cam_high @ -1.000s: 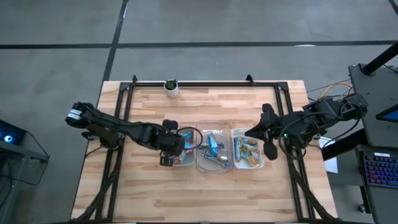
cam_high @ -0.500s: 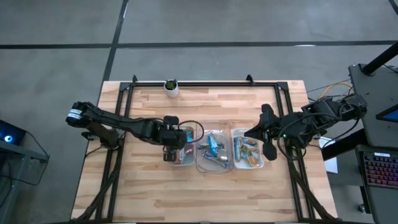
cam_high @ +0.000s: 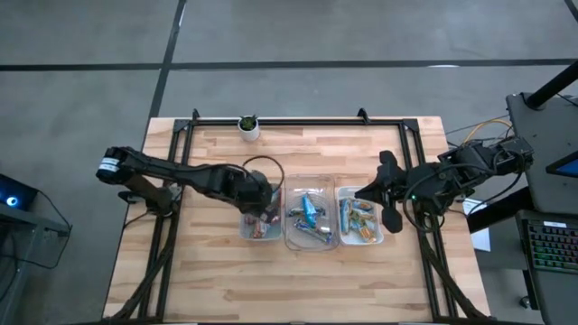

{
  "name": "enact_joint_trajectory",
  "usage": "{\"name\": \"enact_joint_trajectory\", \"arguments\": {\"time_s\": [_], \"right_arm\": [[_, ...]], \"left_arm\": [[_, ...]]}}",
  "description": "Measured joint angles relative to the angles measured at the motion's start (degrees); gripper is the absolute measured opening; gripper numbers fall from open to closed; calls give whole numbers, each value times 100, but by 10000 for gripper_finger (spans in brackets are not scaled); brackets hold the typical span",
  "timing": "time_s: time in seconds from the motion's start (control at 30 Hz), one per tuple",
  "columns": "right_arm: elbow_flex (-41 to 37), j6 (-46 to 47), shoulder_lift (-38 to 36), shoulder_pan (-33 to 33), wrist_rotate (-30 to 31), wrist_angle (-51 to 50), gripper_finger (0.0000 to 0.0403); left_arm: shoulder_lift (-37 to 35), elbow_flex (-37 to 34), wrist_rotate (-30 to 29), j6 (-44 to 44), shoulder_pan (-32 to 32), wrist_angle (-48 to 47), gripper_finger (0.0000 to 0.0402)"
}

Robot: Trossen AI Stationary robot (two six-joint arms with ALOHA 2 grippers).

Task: Pick and place Granola Bars by type
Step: Put the red granola bar into the gray bin, then return to Home Position

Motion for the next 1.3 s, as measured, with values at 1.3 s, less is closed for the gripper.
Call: {"name": "enact_joint_trajectory", "arguments": {"time_s": [1.3], "right_arm": [[0, -629, -2, 0, -13, -1, 9]], "left_arm": [[0, -651, 181, -4230, -124, 0, 126]]}}
